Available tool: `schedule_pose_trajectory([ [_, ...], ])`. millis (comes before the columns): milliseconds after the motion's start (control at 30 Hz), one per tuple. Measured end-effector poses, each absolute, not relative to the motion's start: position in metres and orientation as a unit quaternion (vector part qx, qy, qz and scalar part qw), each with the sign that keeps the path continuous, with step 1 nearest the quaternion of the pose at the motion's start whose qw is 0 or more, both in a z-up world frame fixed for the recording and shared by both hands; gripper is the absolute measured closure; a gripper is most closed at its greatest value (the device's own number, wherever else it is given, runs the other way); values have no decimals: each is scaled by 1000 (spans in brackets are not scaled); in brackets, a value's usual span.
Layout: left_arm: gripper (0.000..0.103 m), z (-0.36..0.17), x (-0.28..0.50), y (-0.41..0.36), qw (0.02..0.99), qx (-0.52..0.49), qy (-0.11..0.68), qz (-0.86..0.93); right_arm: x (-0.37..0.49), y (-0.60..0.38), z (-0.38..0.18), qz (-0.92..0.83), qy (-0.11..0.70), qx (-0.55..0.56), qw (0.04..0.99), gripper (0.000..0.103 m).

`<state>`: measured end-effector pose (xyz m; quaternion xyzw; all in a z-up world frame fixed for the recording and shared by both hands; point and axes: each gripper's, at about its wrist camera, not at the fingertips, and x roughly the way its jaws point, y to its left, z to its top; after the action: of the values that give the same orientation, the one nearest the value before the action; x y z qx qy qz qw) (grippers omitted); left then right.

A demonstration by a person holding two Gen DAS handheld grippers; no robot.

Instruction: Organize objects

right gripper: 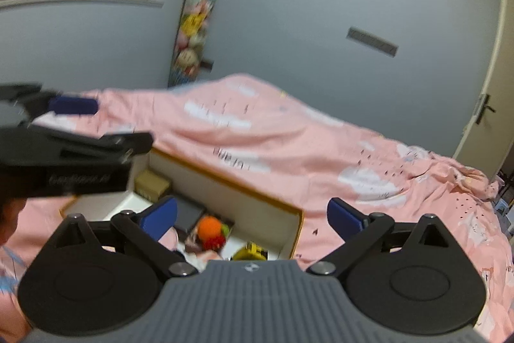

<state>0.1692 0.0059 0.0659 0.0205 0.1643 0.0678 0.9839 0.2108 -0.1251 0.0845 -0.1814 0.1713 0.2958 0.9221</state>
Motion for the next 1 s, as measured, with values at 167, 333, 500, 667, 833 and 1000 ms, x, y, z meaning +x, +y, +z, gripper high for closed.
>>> schedule_pose_trajectory([
  [167, 11, 67, 150, 13, 984, 8, 167, 68, 191, -135, 90, 286, 153, -115, 939, 2],
  [333, 10, 59, 133, 22, 979, -13, 188, 76, 168, -135, 89, 274, 131, -77, 950, 1],
  [500, 10, 45, 117, 29, 973, -38, 205, 96, 148, -133, 74, 256, 130, -54, 956, 1],
  [667, 10, 27, 105, 35, 968, -43, 225, 106, 145, -132, 52, 246, 161, -31, 955, 1],
  [833, 10, 10, 99, 36, 961, -58, 250, 104, 141, -128, 31, 238, 174, -44, 955, 1],
  [1000, 10, 2, 96, 35, 958, -61, 259, 105, 136, -126, 17, 243, 187, -50, 951, 1],
])
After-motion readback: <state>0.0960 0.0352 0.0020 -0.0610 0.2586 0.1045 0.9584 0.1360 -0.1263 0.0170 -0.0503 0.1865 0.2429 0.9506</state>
